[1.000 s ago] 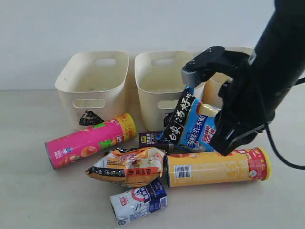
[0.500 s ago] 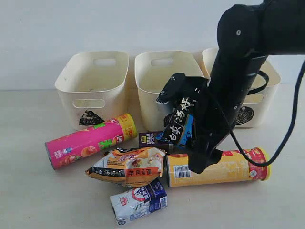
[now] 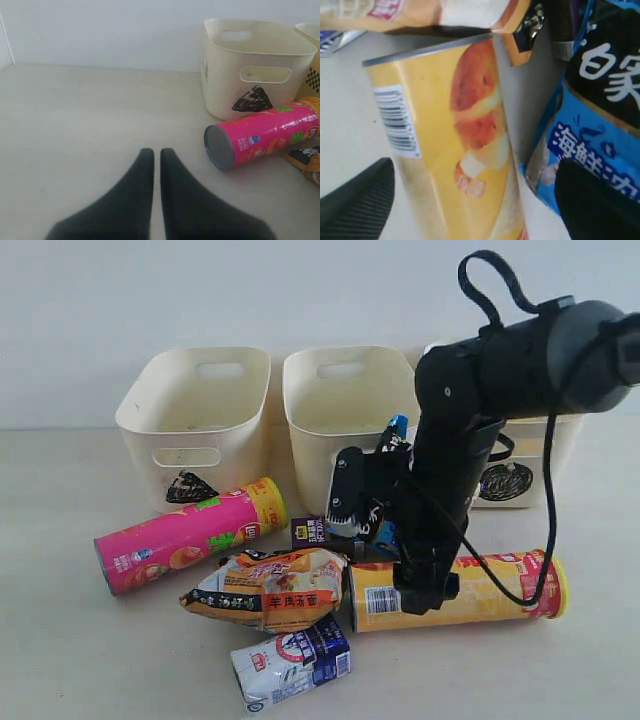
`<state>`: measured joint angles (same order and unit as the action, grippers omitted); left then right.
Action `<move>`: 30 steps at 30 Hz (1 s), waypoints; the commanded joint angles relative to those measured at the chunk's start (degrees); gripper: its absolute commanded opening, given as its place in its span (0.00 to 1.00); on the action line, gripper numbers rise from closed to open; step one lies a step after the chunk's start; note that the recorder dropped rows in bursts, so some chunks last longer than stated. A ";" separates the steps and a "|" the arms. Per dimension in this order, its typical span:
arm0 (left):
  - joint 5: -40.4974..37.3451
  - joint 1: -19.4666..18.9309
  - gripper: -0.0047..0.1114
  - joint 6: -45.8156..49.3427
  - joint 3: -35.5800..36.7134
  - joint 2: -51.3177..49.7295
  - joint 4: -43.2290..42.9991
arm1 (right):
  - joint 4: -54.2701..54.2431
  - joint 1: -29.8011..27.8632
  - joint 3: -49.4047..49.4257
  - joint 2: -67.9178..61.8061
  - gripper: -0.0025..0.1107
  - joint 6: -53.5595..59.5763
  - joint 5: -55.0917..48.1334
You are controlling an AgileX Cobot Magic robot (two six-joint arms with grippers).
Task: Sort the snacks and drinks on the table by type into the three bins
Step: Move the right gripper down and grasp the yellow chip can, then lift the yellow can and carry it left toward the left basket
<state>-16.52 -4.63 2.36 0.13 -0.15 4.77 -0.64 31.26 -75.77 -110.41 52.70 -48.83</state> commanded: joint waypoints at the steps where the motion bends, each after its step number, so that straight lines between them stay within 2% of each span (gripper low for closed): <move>1: 0.23 -0.18 0.08 0.26 -0.13 0.15 0.11 | 0.34 0.03 -0.27 -2.02 0.71 0.61 1.05; 5: 0.23 -0.18 0.08 0.26 -0.13 0.15 0.11 | 0.64 0.03 -0.17 -3.01 0.71 0.14 1.06; 7: 0.23 -0.18 0.08 0.26 -0.13 0.15 0.11 | 0.64 0.03 -0.17 -3.01 0.67 0.14 1.06; 8: 0.23 -0.18 0.08 0.26 -0.13 0.15 0.11 | 0.64 0.03 -0.17 -2.86 0.62 0.14 1.06; 11: 0.23 -0.18 0.08 0.26 -0.13 0.15 0.11 | 0.34 0.03 -0.29 -2.13 0.38 0.14 -0.50; 13: 0.23 -0.18 0.08 0.26 -0.13 0.15 0.11 | 0.34 0.03 -0.29 -0.95 0.18 0.14 -1.74; 15: 0.23 -0.18 0.08 0.26 -0.13 0.15 0.11 | 0.34 0.03 -0.29 0.48 0.02 -0.16 -2.71; 24: 0.23 -0.18 0.08 0.26 -0.13 0.15 0.11 | 0.64 0.03 -0.29 11.81 0.02 -0.17 -4.59; 30: 0.23 -0.18 0.08 0.26 -0.13 0.15 0.11 | 0.34 0.03 -0.29 21.44 0.02 -0.29 -0.24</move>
<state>-16.52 -4.63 2.36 0.13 -0.15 4.77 -0.43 31.26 -75.77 -93.53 52.51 -51.50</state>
